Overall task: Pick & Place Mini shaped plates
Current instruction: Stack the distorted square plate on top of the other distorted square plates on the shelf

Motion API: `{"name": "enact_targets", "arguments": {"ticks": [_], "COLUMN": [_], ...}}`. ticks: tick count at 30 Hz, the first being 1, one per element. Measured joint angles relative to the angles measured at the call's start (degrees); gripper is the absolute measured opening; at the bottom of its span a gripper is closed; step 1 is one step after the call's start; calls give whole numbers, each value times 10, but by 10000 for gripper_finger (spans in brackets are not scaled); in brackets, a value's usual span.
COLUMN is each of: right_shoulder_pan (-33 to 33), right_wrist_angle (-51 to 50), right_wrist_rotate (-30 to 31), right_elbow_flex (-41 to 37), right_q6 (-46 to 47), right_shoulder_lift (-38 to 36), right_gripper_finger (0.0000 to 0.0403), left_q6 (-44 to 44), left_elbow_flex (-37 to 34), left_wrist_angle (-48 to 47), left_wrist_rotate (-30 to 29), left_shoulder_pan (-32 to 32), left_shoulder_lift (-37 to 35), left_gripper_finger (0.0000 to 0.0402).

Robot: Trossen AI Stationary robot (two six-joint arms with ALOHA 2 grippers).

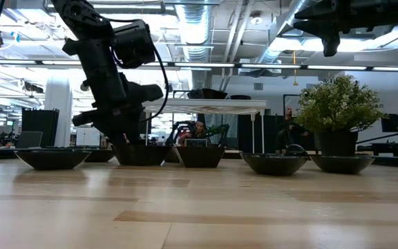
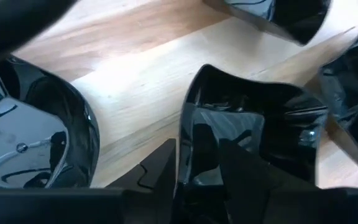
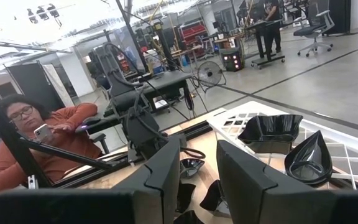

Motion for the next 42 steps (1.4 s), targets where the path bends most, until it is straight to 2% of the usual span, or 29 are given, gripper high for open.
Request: {"name": "enact_targets", "arguments": {"ticks": [9,16,21,27,37,42], "right_shoulder_pan": [0,0,0,0,0,0], "right_wrist_angle": [6,6,5,4,4,4], "right_wrist_rotate": [0,0,0,0,0,0], "right_elbow_flex": [0,0,0,0,0,0], "right_q6": [0,-2,-2,-2,-2,-6], "right_shoulder_lift": [0,0,0,0,0,0], "right_gripper_finger": [102,102,102,102,102,102], "left_q6": [2,2,2,2,3,2], "left_elbow_flex": [0,1,1,1,1,1], "left_wrist_angle": [0,2,2,-10,-35,-27], "left_wrist_rotate": [17,12,14,44,86,86], "left_shoulder_pan": [0,0,0,0,0,0], "left_shoulder_lift": [15,3,2,-22,-143,-203], "left_gripper_finger": [70,10,9,7,6,6]}}
